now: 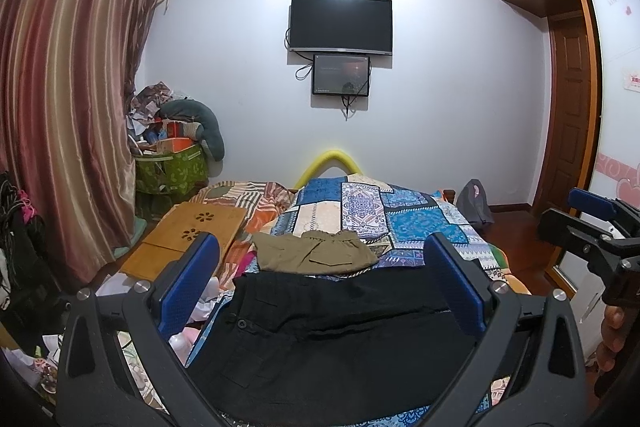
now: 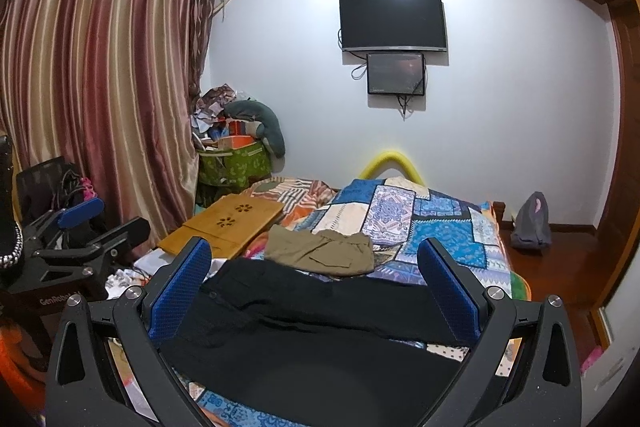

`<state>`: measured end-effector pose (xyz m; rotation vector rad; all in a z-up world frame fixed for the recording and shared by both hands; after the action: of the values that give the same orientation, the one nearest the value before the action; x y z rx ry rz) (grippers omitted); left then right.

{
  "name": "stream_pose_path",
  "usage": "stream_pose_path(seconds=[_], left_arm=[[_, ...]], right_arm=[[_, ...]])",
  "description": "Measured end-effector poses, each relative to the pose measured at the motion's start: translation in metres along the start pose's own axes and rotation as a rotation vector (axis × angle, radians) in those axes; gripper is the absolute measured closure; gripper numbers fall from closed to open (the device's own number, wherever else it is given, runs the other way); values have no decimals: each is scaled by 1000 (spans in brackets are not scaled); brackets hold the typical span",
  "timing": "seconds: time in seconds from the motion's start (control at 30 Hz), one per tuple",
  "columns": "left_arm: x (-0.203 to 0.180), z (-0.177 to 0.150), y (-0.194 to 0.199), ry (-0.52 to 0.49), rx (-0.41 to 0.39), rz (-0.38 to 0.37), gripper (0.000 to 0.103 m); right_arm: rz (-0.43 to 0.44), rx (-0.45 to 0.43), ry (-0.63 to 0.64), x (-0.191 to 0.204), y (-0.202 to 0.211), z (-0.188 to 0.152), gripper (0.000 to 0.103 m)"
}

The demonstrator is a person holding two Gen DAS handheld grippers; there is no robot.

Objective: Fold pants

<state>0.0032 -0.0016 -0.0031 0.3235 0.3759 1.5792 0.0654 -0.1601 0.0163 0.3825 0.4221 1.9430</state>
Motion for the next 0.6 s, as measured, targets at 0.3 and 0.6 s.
stream_pose_path(seconds=[0.3, 0.6], left_arm=[[1, 1, 0, 2, -3, 2, 0], [2, 0, 0, 2, -4, 1, 0]], right_arm=[[7, -3, 4, 2, -1, 1, 0], [8, 1, -2, 3, -3, 0, 0]])
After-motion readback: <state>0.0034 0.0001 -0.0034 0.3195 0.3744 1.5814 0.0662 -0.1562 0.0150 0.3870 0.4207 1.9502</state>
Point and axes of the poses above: each gripper's, at about its wrist camera, not at the fingertips, and y roughly against the way its jaws point, x to its left, z to its top, the point moved 1 cm from there along -y, roughly the way its jaws point, and after that the axes turned 9 degrees about x, right-handed, at the moved point
